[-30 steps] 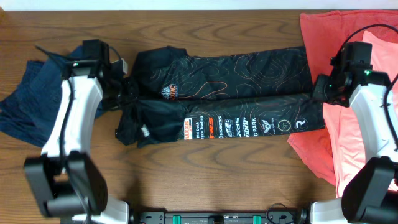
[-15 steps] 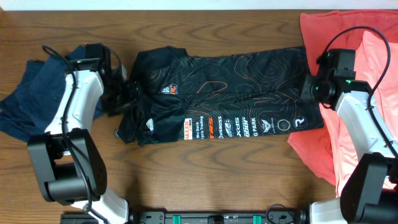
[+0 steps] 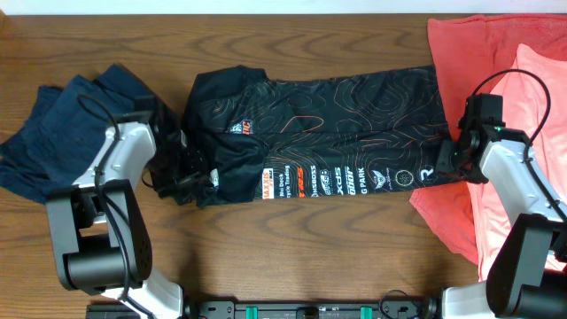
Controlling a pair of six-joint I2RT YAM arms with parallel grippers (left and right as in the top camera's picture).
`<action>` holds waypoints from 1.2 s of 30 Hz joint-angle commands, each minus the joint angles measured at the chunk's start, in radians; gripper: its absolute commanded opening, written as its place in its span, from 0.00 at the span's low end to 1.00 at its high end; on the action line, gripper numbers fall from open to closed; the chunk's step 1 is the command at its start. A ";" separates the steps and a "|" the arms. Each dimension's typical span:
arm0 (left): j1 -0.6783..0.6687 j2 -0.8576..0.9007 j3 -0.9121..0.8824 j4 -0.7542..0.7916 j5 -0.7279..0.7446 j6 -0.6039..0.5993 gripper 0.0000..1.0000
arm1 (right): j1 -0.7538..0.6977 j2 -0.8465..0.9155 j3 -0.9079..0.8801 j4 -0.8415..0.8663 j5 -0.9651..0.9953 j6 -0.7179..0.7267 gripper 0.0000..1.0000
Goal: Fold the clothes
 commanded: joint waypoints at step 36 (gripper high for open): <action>-0.066 -0.114 0.192 0.345 -0.154 0.068 0.88 | 0.053 -0.006 0.210 -0.142 -0.200 -0.057 0.56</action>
